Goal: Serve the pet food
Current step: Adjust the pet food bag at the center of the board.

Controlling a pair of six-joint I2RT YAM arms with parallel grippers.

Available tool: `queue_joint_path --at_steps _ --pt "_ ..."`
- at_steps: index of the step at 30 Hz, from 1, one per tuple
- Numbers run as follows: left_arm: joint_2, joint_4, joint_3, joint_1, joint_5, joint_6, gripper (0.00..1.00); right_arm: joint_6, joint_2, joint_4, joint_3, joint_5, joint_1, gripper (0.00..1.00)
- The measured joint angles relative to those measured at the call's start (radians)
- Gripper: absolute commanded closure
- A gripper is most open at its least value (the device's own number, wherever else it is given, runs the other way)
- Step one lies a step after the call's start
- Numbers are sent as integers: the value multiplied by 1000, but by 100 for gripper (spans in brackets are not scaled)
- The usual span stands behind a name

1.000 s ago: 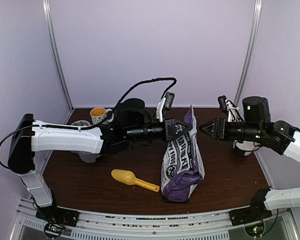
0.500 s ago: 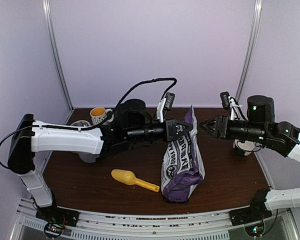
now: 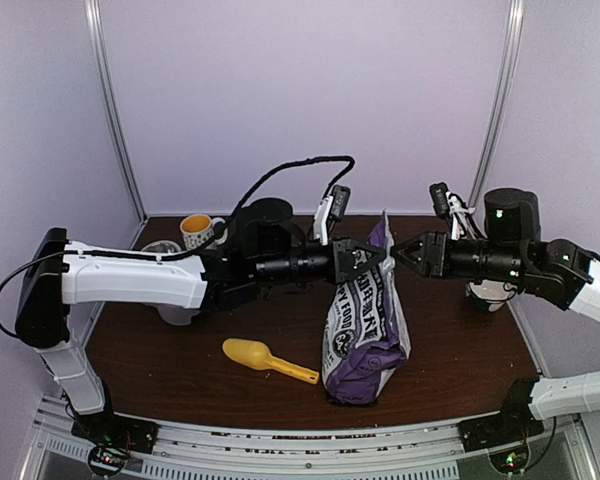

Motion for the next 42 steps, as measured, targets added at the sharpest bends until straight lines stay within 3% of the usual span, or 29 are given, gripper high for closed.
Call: queue_joint_path --at_steps 2,5,7,11,14,20,31,36,42 --pt "0 -15 7 -3 -10 5 98 3 -10 -5 0 -5 0 47" --pt "0 -43 25 -7 -22 28 63 4 -39 -36 0 -24 0 40" --pt "0 -47 41 -9 -23 40 48 10 -62 -68 0 -39 0 38" --pt "-13 -72 70 -10 -26 64 37 44 -102 -162 0 -44 0 38" --pt "-55 -138 69 -10 -47 98 33 82 -127 -257 15 -28 0 39" --pt "-195 -298 43 -10 -151 188 28 195 -140 -401 105 -2 0 57" --pt "-303 -400 -80 -10 -282 259 25 327 14 -515 312 90 117 61" --pt "-303 -409 -101 -10 -283 277 25 385 69 -535 319 157 176 67" --pt "-330 -389 -148 -10 -279 288 25 439 83 -535 322 218 201 68"
